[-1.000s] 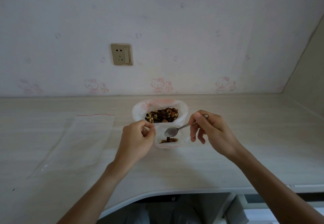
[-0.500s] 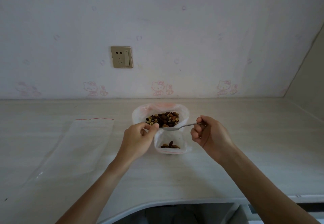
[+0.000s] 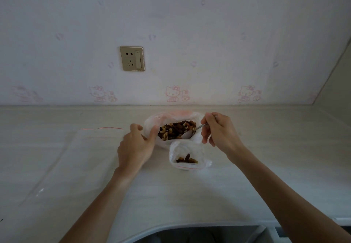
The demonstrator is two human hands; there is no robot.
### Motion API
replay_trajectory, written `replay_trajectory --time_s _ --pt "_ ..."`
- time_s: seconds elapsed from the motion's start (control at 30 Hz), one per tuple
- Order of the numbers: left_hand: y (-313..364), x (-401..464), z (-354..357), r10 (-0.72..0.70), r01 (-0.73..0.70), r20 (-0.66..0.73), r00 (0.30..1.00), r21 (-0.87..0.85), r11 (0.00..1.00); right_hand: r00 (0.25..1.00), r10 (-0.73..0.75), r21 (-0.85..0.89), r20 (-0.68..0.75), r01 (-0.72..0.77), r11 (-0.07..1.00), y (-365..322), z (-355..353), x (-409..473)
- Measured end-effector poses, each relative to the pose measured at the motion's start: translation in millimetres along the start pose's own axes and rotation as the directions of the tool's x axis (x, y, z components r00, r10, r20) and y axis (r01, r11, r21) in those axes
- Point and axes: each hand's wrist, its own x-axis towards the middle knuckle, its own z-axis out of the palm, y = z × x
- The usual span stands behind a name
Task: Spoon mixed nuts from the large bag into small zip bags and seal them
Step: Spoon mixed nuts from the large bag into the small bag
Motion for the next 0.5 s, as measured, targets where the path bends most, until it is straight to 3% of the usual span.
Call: replay_trajectory --time_s 0.07,0.17,0.5 --pt "-2.9 0.5 4.4 0.033 -0.031 0.042 0.999 -0.038 0.999 1.0 0.024 -0.002 0.019 -0.024 1.0 1.8 4.2 5.6" --pt "-1.8 0.8 7.5 0.083 -0.069 0.051 0.995 -0.227 0.971 0.996 0.076 0.038 0.054 -0.078 0.996 6.5 10.2 12.9" --pt "8.8 -5.2 15.3 0.122 -0.057 0.065 0.99 -0.61 0.79 0.978 0.14 0.128 0.157 -0.161 0.979 7.7 11.7 24.6"
